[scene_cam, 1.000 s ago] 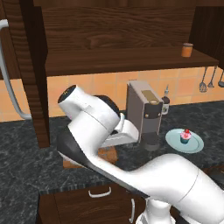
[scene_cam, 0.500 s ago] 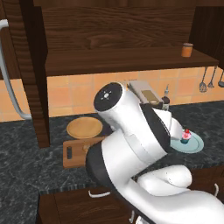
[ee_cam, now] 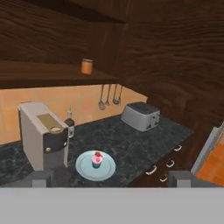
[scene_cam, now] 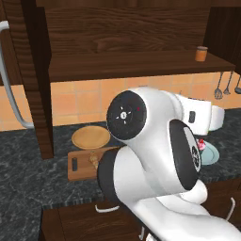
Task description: From the different types of pastries on the counter, select a croissant and place it on the cutting board. Then retrieve a jar of jam from the cabinet and place it alongside the croissant on the cutting board.
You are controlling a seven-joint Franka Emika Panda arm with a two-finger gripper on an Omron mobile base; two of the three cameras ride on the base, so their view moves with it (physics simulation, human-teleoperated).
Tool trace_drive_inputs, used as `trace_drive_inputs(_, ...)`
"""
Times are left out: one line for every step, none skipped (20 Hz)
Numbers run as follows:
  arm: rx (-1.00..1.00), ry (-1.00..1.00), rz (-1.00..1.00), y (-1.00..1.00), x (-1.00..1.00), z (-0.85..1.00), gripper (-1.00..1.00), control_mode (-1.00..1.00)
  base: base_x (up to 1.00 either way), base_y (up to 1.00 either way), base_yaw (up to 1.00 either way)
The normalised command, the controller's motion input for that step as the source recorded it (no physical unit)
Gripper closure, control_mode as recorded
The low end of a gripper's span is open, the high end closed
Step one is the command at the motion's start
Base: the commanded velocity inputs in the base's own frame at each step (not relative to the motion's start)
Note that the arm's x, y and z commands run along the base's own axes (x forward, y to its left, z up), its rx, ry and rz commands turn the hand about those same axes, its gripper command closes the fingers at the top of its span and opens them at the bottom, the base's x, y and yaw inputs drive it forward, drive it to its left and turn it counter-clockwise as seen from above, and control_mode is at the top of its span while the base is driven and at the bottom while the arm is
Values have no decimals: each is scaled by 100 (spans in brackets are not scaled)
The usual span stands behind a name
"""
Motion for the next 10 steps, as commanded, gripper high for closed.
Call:
trace_drive_inputs(0,0,3,-28,39,100,-100,-100,0,0,0)
trace_drive_inputs(0,0,5,-26,39,100,-100,-100,0,0,0)
trace_drive_inputs(0,0,7,-25,30,100,-100,-100,0,0,0)
trace_drive_inputs(-5,-7,8,-21,0,100,-100,-100,0,0,0)
trace_drive_inputs(-8,-15,10,-14,-9,100,-100,-100,0,0,0)
trace_drive_inputs(-13,-24,12,-7,-25,100,-100,-100,0,0,0)
trace_drive_inputs(-15,-25,12,-6,-14,100,-100,-100,0,0,0)
trace_drive_inputs(-13,-19,12,-11,0,86,-100,-100,0,0,0)
trace_drive_inputs(-11,-12,9,-11,16,27,-100,-100,0,0,0)
trace_drive_inputs(-7,0,0,-13,42,0,-100,-100,0,0,0)
